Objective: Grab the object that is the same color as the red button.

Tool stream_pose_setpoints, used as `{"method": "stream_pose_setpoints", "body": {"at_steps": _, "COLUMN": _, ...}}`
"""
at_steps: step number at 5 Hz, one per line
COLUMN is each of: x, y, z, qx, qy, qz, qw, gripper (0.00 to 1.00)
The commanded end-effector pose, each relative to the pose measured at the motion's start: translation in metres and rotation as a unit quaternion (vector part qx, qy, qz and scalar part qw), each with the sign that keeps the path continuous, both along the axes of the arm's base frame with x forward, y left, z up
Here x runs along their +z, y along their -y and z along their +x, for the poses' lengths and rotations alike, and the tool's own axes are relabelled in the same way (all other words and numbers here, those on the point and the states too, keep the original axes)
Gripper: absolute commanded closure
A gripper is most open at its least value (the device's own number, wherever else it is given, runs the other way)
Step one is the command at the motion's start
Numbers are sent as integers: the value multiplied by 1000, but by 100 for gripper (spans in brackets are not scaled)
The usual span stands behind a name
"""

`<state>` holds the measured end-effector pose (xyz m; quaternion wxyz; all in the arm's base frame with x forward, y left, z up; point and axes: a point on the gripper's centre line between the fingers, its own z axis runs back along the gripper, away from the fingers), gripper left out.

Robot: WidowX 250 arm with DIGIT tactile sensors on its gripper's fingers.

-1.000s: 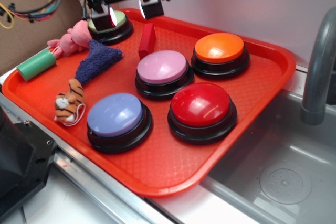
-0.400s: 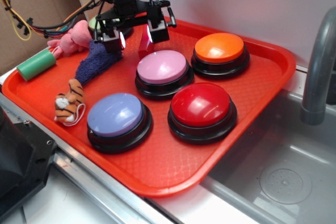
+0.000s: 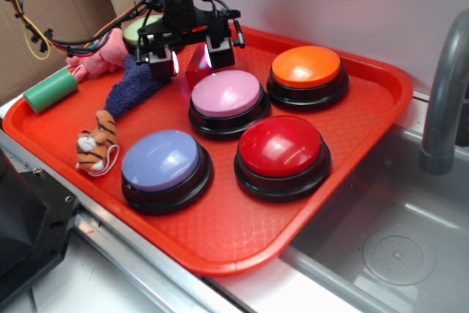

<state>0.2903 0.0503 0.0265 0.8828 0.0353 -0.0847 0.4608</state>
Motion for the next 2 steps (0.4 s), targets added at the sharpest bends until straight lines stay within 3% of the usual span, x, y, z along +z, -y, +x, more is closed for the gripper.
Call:
{"method": "stream_pose_setpoints", "body": {"at_steps": 1, "x": 29, "y": -10, "z": 8, "qx": -30, "qy": 15, "qz": 14, "qw": 999, "gripper": 100}}
{"method": "stream_pose_setpoints", "body": {"at_steps": 2, "x": 52, "y": -9, "z": 2, "qx": -59, "qy": 20, "qz": 17, "qw": 998, "gripper": 100}}
